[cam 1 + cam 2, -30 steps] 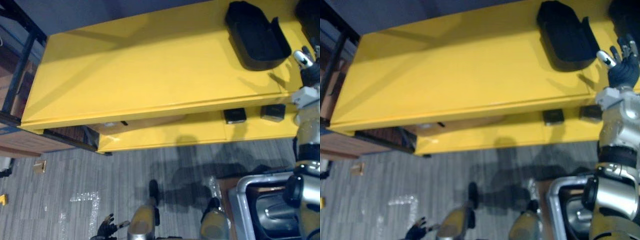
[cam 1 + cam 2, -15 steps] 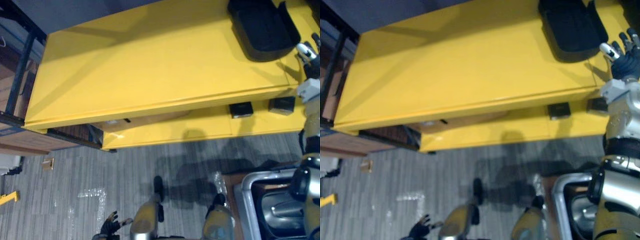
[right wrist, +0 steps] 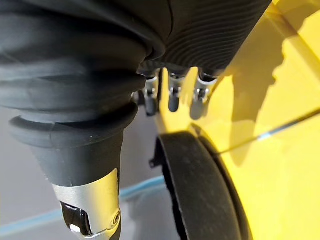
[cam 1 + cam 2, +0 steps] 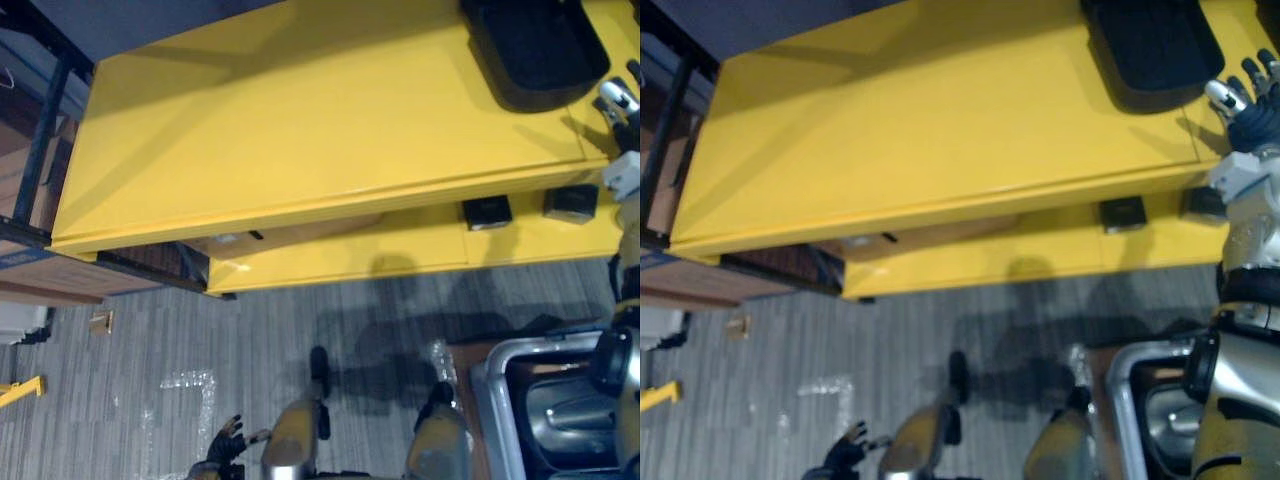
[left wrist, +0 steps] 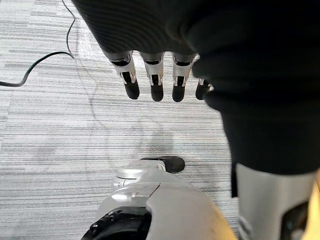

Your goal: Walk over and take plastic housings, then place them on the shelf

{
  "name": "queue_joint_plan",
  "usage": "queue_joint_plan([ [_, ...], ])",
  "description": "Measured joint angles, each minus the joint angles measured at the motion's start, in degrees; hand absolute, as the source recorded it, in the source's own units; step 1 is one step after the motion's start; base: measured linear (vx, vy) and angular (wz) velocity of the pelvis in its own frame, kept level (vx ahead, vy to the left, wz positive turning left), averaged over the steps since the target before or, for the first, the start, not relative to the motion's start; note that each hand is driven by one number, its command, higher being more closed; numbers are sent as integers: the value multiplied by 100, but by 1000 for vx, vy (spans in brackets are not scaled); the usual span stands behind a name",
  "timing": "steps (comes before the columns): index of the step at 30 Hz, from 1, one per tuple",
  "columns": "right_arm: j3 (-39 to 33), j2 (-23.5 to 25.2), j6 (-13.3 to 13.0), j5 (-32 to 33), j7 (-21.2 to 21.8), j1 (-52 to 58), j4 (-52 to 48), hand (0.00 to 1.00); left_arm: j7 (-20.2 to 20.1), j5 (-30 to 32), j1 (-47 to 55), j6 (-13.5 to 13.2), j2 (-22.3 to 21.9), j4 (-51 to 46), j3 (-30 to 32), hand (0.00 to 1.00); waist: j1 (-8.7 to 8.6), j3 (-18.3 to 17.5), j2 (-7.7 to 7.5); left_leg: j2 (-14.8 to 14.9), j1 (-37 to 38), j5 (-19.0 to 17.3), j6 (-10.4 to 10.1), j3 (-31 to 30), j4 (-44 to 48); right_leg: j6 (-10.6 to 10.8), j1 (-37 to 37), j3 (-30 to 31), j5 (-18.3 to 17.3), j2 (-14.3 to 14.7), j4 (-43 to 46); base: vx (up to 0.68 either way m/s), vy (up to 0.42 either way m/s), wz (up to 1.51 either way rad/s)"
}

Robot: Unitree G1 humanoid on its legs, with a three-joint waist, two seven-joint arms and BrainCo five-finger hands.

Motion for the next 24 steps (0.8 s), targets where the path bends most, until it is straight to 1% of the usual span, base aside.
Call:
queue_joint_plan([
  [4,144,-130,-7,1,348,-109,9,0,-12,0,-3,2,1,-120,-54,0,11,54,57,-5,-45,5,-3,-57,3,16,-22,-25,2,0,2,6,-6,3],
  [8,211,-211,-15,4,643,-235,73,0,-58,3,-17,4,-1,-177,-80,0,20,83,71,-1,-103,37,-10,-73,21,3,-99,-25,-3,-3,69,5,-4,2],
  [14,278,-214,-16,4,854,-274,203,0,-132,3,-17,5,-1,-205,-79,0,34,83,71,1,-102,59,-6,-79,1,-4,-94,-25,-7,3,71,-6,2,0],
  [15,360,-215,-16,4,855,-274,203,0,-133,4,-17,5,0,-205,-79,0,34,83,70,5,-102,66,-4,-81,0,-41,-91,-22,-28,9,63,-34,9,1],
  [18,374,-215,-12,4,819,-273,214,0,-135,3,-17,5,0,-213,-78,0,54,85,68,13,-102,74,-4,-82,0,-41,-90,-20,-29,15,26,-24,7,0],
  [22,371,-215,-24,0,455,-272,216,0,-134,3,-17,2,0,-226,-70,0,80,99,46,32,-103,78,-5,-74,0,-19,-75,-7,-3,46,-22,0,0,0],
  [24,364,-215,-85,0,291,-270,216,0,-134,3,-17,0,-1,-253,-66,0,85,104,39,51,-100,81,-10,-68,0,-3,-47,-10,49,78,-47,16,-5,-1],
])
